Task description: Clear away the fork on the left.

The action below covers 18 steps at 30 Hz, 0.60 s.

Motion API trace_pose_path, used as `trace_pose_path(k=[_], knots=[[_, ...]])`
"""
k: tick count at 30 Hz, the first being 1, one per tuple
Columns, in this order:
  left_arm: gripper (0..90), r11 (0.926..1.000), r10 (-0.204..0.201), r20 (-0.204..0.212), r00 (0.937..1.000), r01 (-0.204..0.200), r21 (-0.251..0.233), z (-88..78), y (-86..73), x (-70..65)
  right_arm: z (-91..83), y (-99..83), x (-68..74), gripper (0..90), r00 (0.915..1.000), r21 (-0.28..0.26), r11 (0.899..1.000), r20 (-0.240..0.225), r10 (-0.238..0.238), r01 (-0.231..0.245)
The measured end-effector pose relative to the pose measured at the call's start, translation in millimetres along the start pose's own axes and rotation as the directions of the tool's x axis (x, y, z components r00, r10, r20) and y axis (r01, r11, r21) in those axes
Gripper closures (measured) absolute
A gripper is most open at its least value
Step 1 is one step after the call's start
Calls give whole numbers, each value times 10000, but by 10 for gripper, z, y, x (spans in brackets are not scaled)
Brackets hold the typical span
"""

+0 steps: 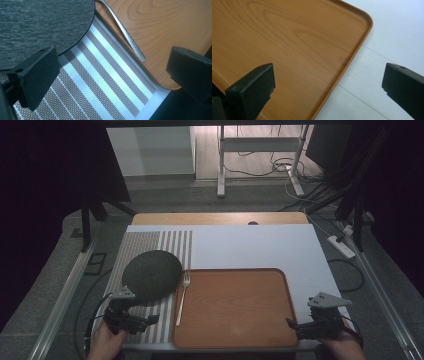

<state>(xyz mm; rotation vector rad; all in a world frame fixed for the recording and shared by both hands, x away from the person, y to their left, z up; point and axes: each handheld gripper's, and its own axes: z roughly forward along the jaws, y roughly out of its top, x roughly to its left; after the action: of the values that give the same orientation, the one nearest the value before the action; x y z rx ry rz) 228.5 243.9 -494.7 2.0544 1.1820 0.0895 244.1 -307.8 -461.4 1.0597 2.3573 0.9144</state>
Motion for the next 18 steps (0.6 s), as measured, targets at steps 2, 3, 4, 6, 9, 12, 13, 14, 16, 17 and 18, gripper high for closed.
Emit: trace_pose_path(k=[2,3,4,6,9,12,13,14,16,17,18], knots=[[0,10000,35,-82,10000,-35,-33,-20,-10,-6,1,0,-2,0,10000,7,10000,-6,12,-12],[0,10000,36,-135,9999,-37,-56,-30,-15,-10,-1,0,-2,0,10000,15,10000,6,20,-20],[0,10000,44,-224,9997,-45,-67,-42,-23,-17,-2,0,-3,0,10000,5,10000,10,28,-28],[0,9999,91,-406,9991,-94,-77,-64,-37,-27,-2,-1,-3,0,10000,-6,10000,19,61,-61],[0,9998,136,-610,9980,-144,-132,-104,-63,-44,-2,-1,-6,0,10000,-22,10000,24,94,-94],[0,9997,159,-819,9965,-173,-164,-141,-93,-57,-3,-2,-10,0,9999,-28,9999,31,135,-135],[0,9997,155,-860,9962,-172,-195,-153,-102,-61,-4,-2,-13,0,9998,-34,9998,44,171,-171],[0,9996,168,-901,9958,-188,-219,-165,-111,-63,-5,-1,-15,0,9997,-20,9998,75,219,-219],[0,9995,155,-1001,9949,-181,-254,-186,-129,-71,-4,-3,-25,0,9995,-48,9995,58,325,-324],[0,9995,149,-1040,9945,-178,-272,-194,-137,-76,-5,-3,-31,0,9993,-54,9993,74,369,-368],[0,9993,211,-1098,9937,-244,-284,-205,-145,-81,-5,-3,-36,0,9991,-71,9991,42,416,-416]])
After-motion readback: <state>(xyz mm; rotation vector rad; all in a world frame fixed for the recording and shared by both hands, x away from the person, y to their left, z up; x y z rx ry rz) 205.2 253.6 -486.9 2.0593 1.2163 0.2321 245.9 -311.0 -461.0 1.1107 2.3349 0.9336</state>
